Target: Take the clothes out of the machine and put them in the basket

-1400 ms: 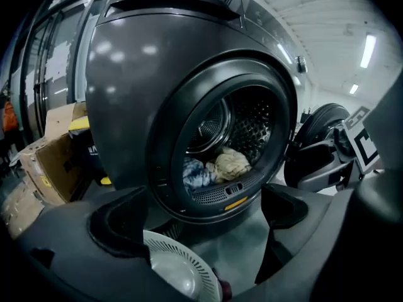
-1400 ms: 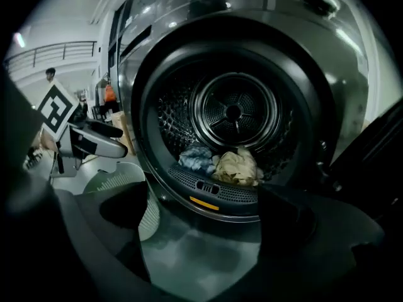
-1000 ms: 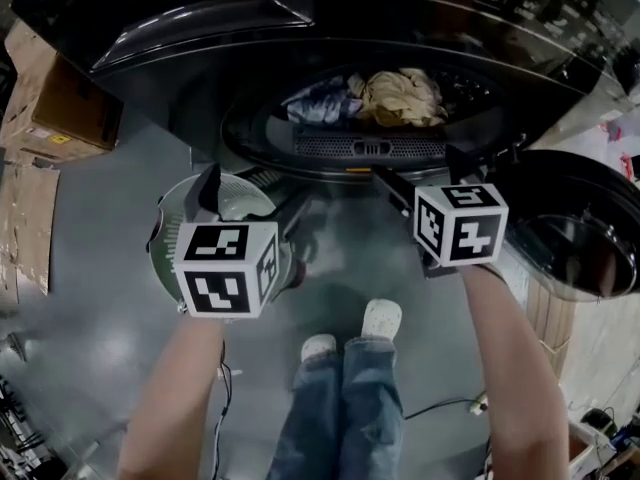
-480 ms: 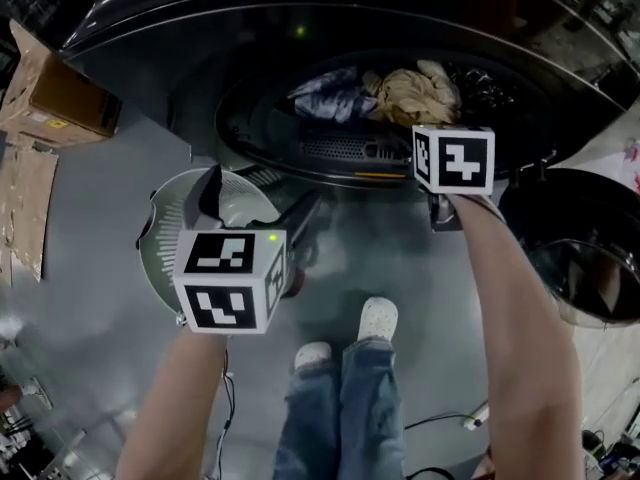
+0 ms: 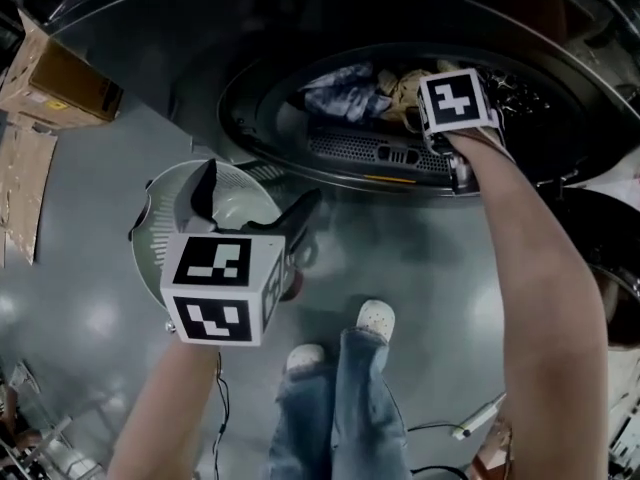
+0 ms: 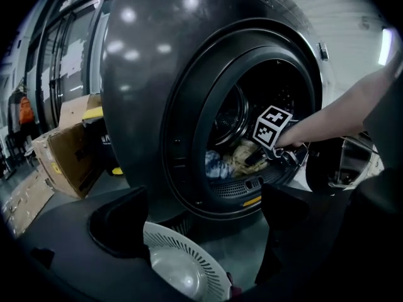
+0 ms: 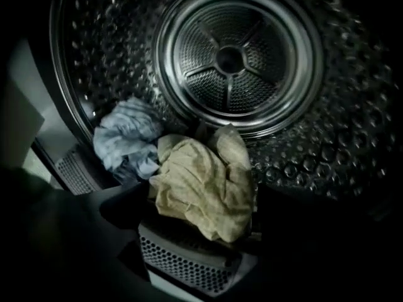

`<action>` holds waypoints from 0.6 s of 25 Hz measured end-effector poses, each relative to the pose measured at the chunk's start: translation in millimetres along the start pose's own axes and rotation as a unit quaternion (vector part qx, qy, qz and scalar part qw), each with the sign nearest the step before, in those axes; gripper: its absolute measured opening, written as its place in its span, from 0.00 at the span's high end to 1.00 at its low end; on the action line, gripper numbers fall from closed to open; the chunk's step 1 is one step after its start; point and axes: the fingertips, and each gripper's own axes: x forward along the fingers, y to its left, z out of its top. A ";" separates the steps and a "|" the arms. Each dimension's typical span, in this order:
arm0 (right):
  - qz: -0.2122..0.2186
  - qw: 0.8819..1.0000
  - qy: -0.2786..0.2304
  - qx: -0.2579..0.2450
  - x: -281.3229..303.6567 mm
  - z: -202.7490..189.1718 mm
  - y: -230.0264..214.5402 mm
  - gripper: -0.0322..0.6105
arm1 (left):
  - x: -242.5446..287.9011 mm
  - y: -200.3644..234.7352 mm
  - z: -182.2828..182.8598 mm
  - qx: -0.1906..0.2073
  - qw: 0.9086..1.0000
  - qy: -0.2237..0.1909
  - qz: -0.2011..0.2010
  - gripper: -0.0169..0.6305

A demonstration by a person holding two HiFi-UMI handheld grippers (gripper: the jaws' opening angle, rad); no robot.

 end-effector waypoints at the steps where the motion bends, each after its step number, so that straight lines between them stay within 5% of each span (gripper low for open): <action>1: -0.007 1.000 0.004 -0.016 5.2 3.0 -2.4 0.10 | 1.5 0.9 -1.0 -0.001 1.000 -0.001 0.000 0.10; 12: -0.031 0.997 0.060 -0.047 55.3 -28.9 -22.0 0.13 | 21.2 4.7 -14.1 -0.014 1.000 0.004 0.006 0.10; 13: -0.038 0.995 0.071 -0.053 53.0 -32.1 -23.6 0.23 | 21.5 3.3 -13.4 -0.011 1.000 0.003 0.004 0.10; 14: -0.043 0.994 0.082 -0.056 49.9 -35.0 -24.5 0.56 | 21.8 2.2 -12.9 -0.008 1.000 0.004 0.003 0.10; 15: -0.046 0.994 0.087 -0.055 46.7 -36.9 -25.3 0.75 | 22.0 1.1 -12.7 -0.005 1.000 0.005 0.002 0.10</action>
